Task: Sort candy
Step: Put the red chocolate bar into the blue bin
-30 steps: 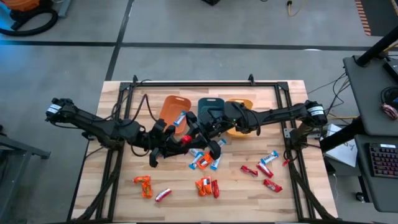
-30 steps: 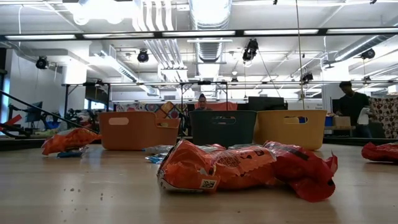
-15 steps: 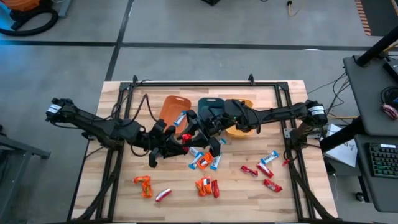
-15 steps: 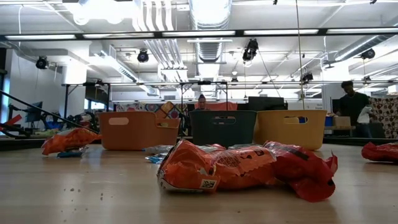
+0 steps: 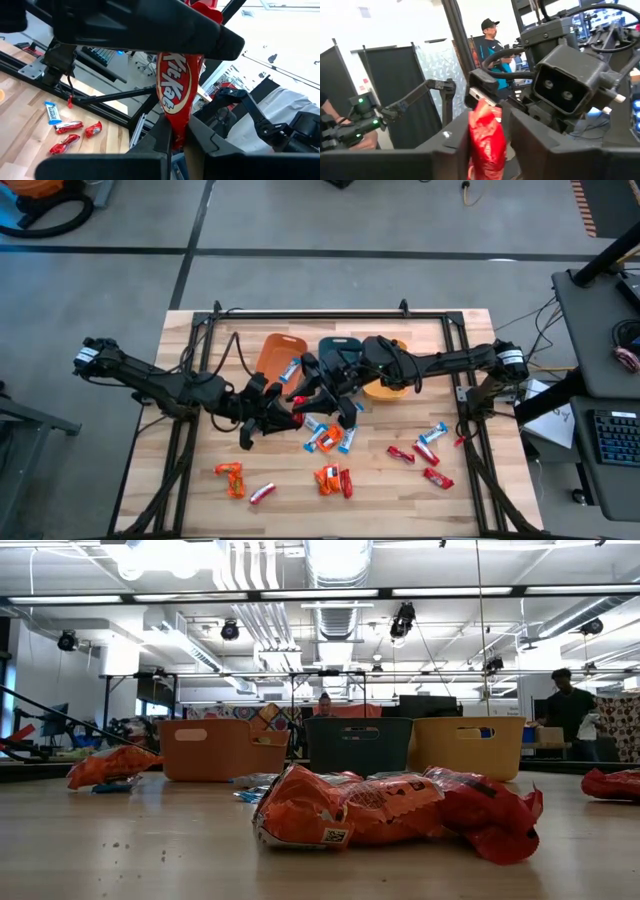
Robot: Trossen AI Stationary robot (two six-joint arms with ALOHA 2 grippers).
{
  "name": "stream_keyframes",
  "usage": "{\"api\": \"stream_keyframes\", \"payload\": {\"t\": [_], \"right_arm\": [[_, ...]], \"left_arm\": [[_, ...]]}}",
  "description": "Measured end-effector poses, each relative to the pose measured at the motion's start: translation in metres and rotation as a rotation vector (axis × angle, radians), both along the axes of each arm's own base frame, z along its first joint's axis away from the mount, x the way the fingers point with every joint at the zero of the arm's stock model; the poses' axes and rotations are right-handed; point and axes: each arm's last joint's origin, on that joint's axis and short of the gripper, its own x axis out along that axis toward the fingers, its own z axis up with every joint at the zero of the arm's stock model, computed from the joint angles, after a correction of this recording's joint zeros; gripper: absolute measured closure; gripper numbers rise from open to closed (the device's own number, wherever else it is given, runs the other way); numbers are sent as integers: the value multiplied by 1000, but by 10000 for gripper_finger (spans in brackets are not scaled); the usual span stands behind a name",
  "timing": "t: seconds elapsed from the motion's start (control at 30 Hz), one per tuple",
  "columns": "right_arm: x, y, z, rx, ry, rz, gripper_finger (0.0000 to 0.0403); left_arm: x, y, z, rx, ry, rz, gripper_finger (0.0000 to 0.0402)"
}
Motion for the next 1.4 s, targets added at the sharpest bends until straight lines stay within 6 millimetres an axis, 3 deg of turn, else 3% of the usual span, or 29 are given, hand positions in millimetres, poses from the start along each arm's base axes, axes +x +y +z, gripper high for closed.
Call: {"api": "stream_keyframes", "payload": {"t": [0.13, 0.27, 0.6, 0.87, 1.1, 1.23, 1.4], "right_arm": [[0, 0, 0, -1, 0, 3, 343], [0, 0, 0, -1, 0, 3, 354], [-3, -6, 2, 48, 41, 1, 268], [-22, -23, 8, 17, 209, -116, 216], [-38, -27, -4, -75, 444, -269, 212], [-39, -25, -19, -120, 562, -264, 221], [-27, -22, -32, -153, 574, -271, 233]], "left_arm": [[0, 0, 0, -1, 0, 5, 394], [0, 0, 0, -1, 0, 4, 394], [0, 0, -3, 4, 39, 6, 394], [-7, 5, -28, -16, 342, 65, 394], [-18, 13, -56, 0, 630, 248, 394], [-18, 13, -59, 23, 654, 266, 394], [-17, 13, -60, 39, 652, 270, 394]]}}
